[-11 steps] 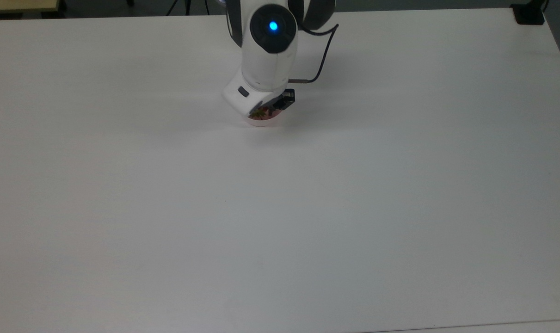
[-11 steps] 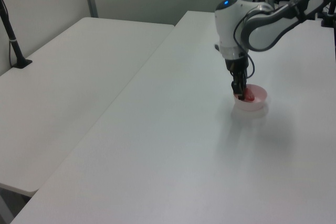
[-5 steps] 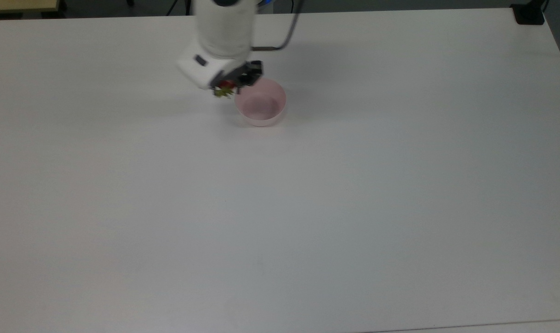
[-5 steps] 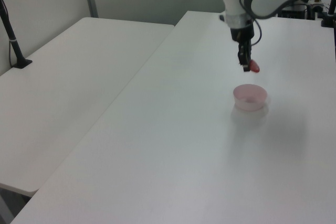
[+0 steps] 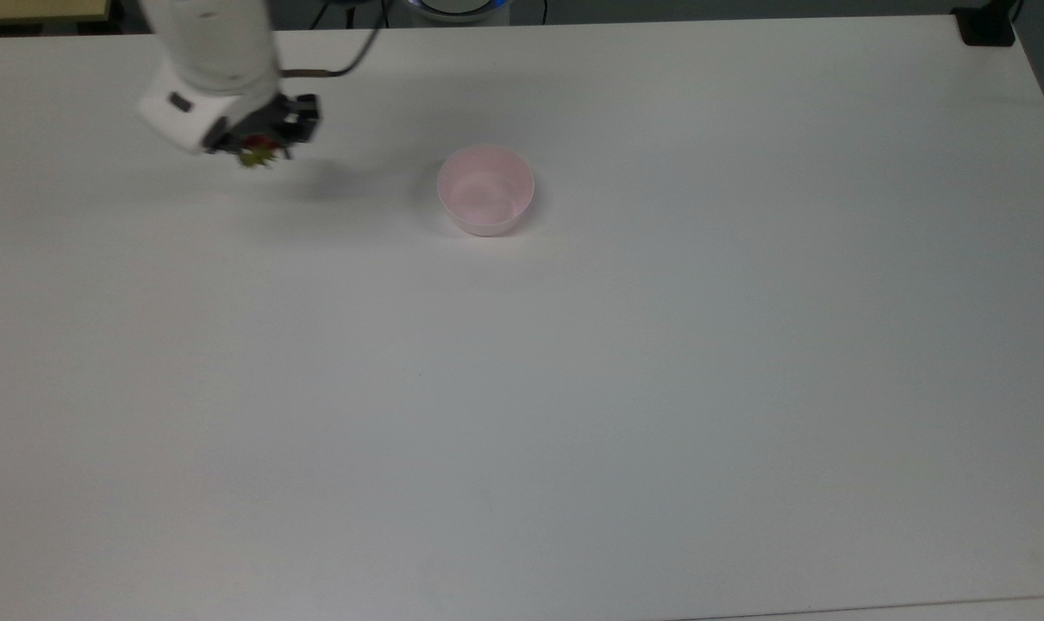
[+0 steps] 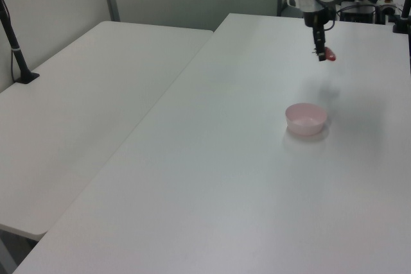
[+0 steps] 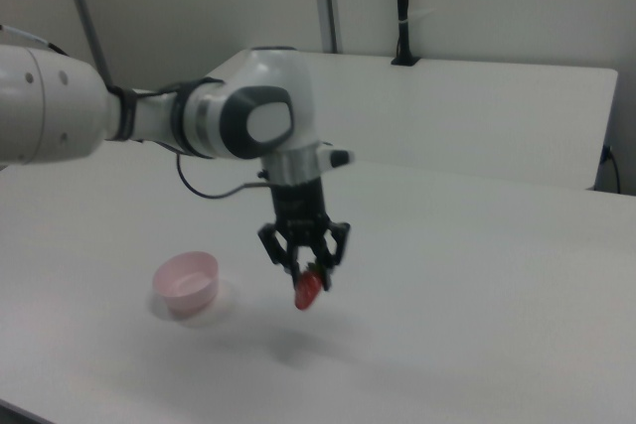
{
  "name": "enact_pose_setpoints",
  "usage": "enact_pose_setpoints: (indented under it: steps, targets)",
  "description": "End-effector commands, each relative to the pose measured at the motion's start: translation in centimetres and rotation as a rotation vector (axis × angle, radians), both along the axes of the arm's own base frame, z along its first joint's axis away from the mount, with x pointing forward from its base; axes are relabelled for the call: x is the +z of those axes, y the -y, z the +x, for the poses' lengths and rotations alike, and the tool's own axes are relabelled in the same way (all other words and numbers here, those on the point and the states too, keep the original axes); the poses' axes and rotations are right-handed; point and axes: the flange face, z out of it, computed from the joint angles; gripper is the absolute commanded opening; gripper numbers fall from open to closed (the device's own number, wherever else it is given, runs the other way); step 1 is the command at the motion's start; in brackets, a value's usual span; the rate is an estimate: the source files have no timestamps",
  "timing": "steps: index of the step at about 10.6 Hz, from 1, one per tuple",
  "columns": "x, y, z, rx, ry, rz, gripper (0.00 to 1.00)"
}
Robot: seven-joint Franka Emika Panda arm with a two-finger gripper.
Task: Pick up strawberry from bowl
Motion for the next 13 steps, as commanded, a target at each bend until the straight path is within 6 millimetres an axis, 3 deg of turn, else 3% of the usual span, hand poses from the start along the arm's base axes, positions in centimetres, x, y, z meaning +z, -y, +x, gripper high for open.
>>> enact_pose_setpoints:
  steps: [1, 3, 5, 6, 7, 10, 12, 13]
  targets:
    - [-4.3, 5.1, -2.1, 0.075, 0.032, -0.047, 0.46]
    - [-7.9, 6.4, -1.9, 0.079, 0.075, -0.038, 0.47]
    - [-10.0, 7.2, -2.0, 0.082, 0.052, -0.037, 0.53]
    - [-10.0, 7.4, -2.0, 0.079, 0.053, -0.038, 0.89]
    - [-9.5, 7.5, -1.9, 0.062, 0.065, -0.039, 1.00]
    - [-3.5, 7.3, -0.3, -0.109, 0.184, -0.039, 1.00]
    - [4.2, 5.3, 0.3, -0.330, 0.228, -0.024, 1.00]
    - [8.1, 2.7, 0.6, -0.386, 0.228, -0.029, 1.00]
